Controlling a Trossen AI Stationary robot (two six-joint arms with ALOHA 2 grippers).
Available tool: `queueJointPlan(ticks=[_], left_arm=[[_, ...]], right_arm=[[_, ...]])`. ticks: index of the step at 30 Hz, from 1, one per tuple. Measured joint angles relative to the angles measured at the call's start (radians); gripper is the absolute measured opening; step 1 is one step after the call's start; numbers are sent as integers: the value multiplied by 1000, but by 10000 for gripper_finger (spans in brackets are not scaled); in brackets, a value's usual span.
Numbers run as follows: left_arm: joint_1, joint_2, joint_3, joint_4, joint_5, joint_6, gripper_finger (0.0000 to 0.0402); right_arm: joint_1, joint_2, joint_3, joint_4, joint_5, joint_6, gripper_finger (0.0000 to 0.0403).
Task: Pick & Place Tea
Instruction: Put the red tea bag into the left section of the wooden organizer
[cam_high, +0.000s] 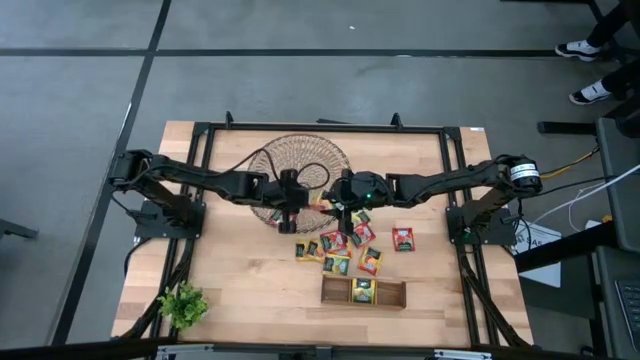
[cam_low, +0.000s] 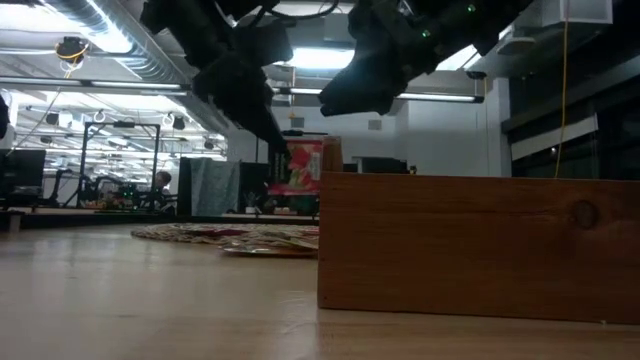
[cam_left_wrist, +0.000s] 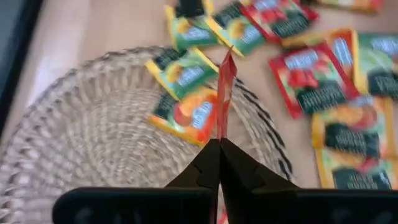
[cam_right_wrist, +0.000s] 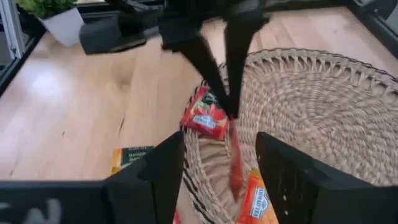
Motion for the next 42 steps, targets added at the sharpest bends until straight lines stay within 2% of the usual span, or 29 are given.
queueJointPlan(ticks=[9, 15, 20, 23, 30, 34, 37, 42], left_arm=[[0, 0, 88, -56, -8, -18, 2], [-1, 0, 99, -62, 52, 2, 2], [-1, 0, 99, -61, 47, 1, 2], [0, 0, 99, -61, 47, 1, 3], [0, 0, 99, -61, 47, 1, 3], [0, 0, 99, -60, 42, 1, 5], [1, 0, 99, -57, -3, -17, 9], [18, -51, 73, -75, -5, -26, 37]], right_arm=[[-1, 17, 9, -2, 18, -14, 177], [-5, 25, 8, -19, 41, -17, 156], [-6, 25, 8, -52, 47, -14, 138], [-6, 25, 8, -75, 47, -1, 109], [-6, 25, 8, -73, 23, 9, 15], [-7, 25, 8, -73, 22, 40, 22], [-8, 24, 8, -72, 23, 67, 18], [-12, 23, -7, -68, 24, 96, 12]])
